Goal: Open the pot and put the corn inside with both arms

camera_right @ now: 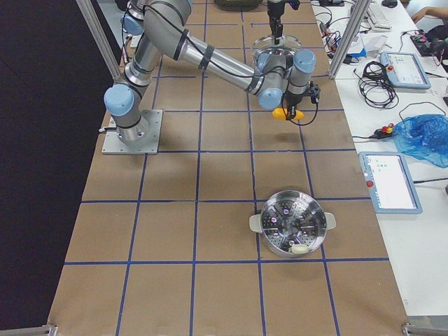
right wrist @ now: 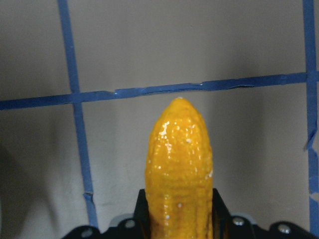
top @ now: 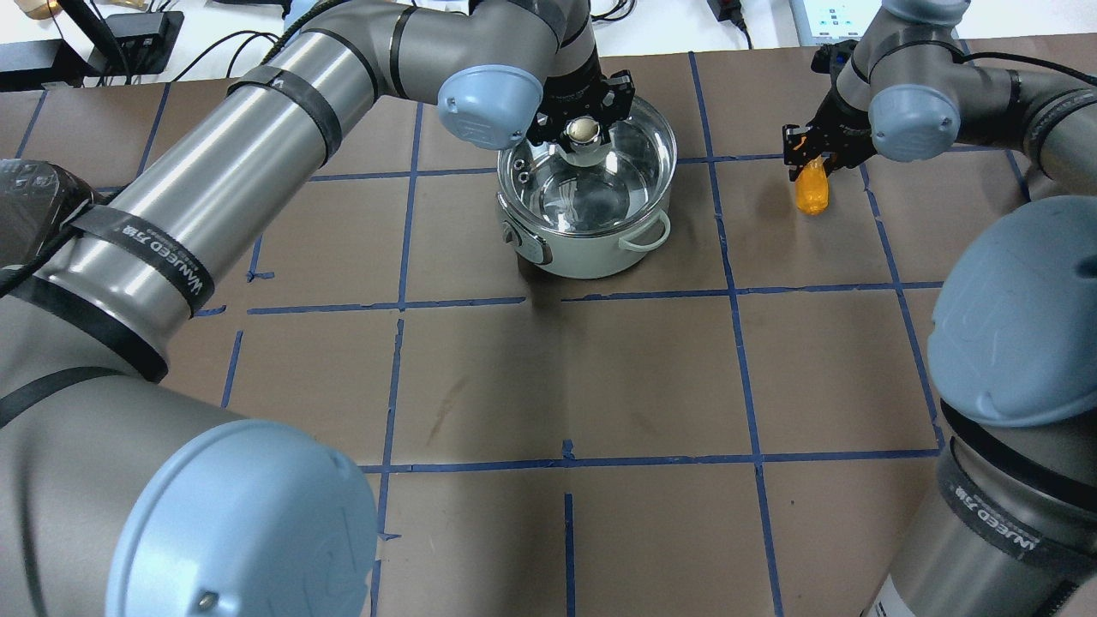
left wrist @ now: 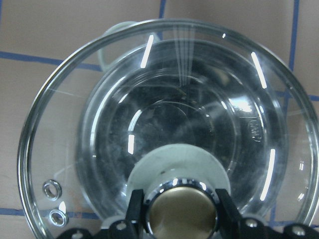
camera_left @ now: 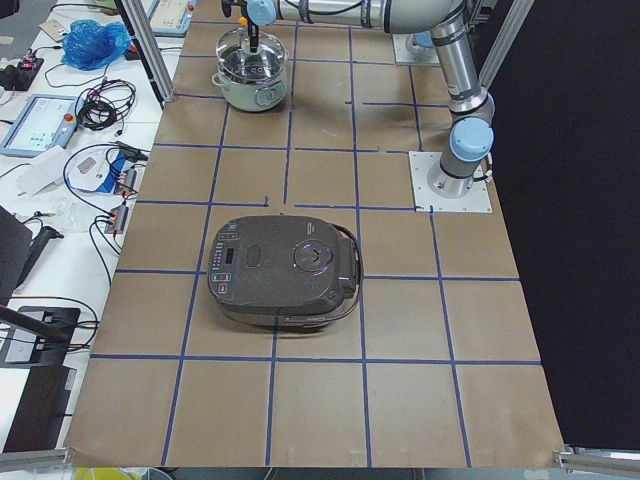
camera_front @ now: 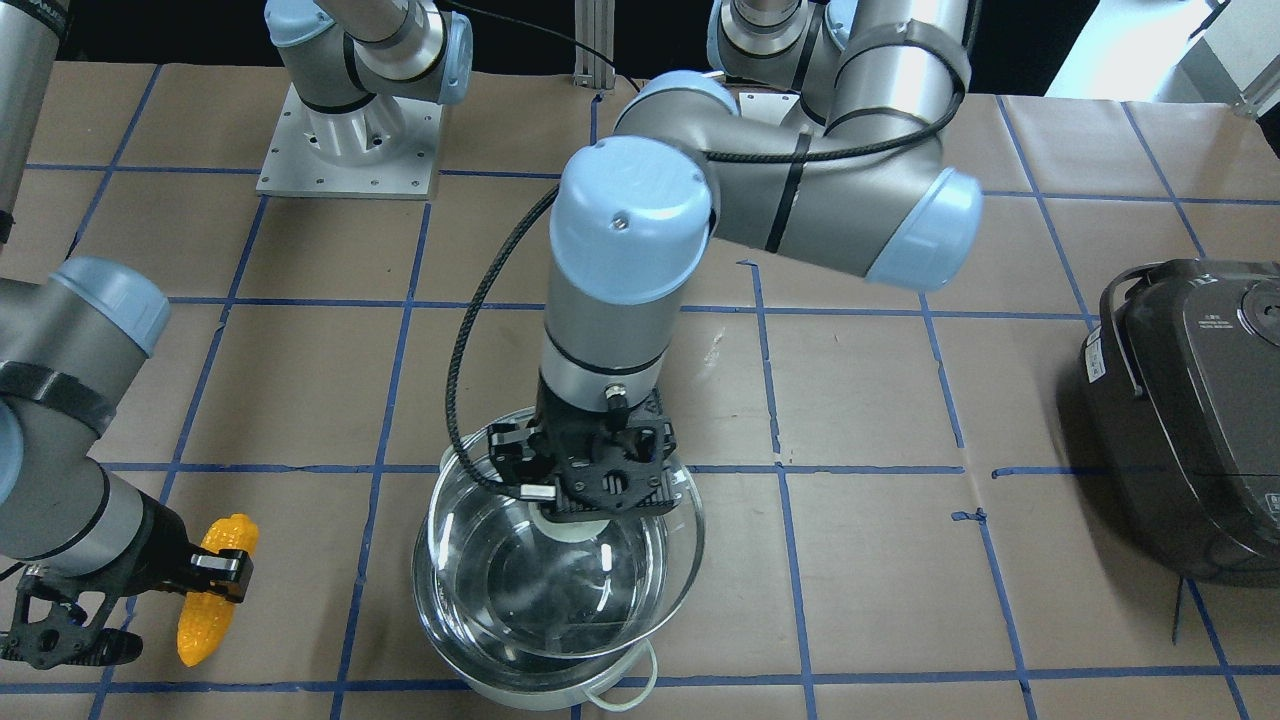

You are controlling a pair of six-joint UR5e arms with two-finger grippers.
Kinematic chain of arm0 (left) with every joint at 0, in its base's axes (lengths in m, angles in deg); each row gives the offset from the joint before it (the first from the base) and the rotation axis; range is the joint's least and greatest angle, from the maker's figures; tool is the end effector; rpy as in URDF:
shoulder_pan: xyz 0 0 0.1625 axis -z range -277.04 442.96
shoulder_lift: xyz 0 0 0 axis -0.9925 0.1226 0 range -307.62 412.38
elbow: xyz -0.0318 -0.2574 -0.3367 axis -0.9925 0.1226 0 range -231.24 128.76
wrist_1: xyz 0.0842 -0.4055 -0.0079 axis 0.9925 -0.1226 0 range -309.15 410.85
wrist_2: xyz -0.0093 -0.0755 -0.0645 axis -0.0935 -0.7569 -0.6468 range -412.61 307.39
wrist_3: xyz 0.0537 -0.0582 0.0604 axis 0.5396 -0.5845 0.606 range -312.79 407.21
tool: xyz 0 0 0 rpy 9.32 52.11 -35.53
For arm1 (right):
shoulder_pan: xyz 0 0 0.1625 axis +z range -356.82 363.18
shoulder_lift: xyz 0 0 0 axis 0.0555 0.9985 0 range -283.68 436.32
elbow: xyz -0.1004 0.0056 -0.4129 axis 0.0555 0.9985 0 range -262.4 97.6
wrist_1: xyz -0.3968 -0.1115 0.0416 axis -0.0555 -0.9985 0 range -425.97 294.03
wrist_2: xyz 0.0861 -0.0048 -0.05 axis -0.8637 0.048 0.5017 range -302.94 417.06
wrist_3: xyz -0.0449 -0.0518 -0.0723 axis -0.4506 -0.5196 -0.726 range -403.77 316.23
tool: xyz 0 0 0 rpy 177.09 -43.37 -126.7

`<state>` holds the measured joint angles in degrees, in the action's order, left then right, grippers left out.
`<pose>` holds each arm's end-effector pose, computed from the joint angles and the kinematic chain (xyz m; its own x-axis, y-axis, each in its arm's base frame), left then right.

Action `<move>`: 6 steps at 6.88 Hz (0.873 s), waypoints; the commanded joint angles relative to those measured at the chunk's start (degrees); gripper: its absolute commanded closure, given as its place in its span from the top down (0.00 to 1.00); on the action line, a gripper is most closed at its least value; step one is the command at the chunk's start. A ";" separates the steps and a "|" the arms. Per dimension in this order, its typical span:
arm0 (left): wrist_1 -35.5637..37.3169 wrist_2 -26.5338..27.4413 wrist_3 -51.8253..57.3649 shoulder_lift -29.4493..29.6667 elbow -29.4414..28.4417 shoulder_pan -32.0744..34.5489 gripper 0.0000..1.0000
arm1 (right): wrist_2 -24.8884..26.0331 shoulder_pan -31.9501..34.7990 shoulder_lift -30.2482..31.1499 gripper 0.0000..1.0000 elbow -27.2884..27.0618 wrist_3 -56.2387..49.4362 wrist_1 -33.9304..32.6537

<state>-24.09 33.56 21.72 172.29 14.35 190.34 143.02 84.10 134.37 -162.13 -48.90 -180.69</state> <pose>-0.3477 -0.6425 0.4120 -0.9833 -0.1264 0.1309 -0.1425 0.9823 -0.1216 0.0290 -0.7076 0.2843 -0.9957 0.0650 -0.0654 0.0689 0.9959 -0.0591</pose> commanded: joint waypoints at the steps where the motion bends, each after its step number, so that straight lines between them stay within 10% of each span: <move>1: -5.81 1.88 10.57 -4.32 0.77 -7.84 0.02 | 0.61 6.23 3.11 0.08 2.98 3.79 3.18; 4: -4.96 3.48 24.15 -4.41 6.54 -18.49 0.02 | 2.87 16.85 -2.47 0.08 19.57 10.10 15.32; 6: 0.54 3.21 29.51 -5.12 14.97 -24.29 0.02 | 3.42 21.63 -5.83 0.08 17.78 14.54 10.68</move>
<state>-27.23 36.90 48.04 167.47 24.57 169.46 145.89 103.11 130.65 -143.68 -36.05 -167.68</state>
